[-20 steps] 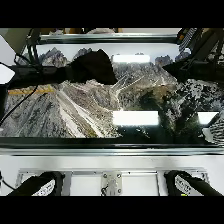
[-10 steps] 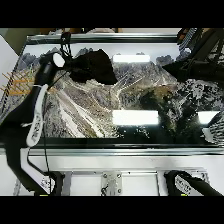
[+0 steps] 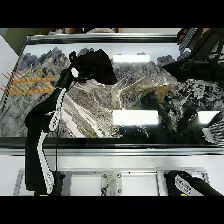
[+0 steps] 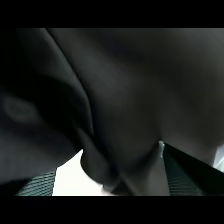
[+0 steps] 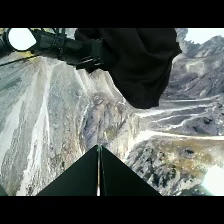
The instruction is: Fold the clothes and pants, and hang the long-sleeved shirts on hangers.
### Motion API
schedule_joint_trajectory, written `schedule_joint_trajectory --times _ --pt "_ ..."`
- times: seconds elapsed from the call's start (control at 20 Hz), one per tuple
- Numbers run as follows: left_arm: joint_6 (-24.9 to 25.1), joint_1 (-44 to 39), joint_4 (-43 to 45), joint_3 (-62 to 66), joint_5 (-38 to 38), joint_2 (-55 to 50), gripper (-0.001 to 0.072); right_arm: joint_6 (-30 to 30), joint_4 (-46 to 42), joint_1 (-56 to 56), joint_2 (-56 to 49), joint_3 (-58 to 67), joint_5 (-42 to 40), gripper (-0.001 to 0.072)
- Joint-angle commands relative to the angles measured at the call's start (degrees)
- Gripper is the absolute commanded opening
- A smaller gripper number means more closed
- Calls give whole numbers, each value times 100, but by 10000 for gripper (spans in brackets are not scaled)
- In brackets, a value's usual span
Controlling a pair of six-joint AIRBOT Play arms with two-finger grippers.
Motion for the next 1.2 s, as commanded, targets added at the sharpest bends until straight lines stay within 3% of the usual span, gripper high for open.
schedule_joint_trajectory --times 0.0,0.15,0.2,0.25,0.3,0.45,0.6,0.85,1.0,1.15 --pt "-138 -66 -463 142 664 -247 687 2 2 -2 -2 -2 0 28" --pt "-146 -179 -474 203 787 -387 673 2 0 -2 -4 -2 2 28" --pt "-146 -190 -472 203 804 -391 472 2 2 -2 -9 -2 2 28" --pt "-146 -190 -533 205 804 -367 150 2 2 -2 -9 -2 2 29" --pt "-146 -188 -772 205 796 -319 19 2 2 -2 -9 -2 2 28" --pt "-28 -79 -1322 205 743 205 18 2 214 -2 -9 -2 2 28" --pt "1132 -81 -1318 203 636 1290 18 2 813 -2 -7 -2 4 28" --pt "2704 -389 -1305 203 -354 3469 18 0 1725 -4 -7 -2 -79 28" --pt "3023 -706 -1296 203 -1056 4345 19 0 2133 -7 -7 0 -101 29" --pt "3053 -979 -866 50 -1558 4931 18 94 1893 -262 76 11 -120 28"
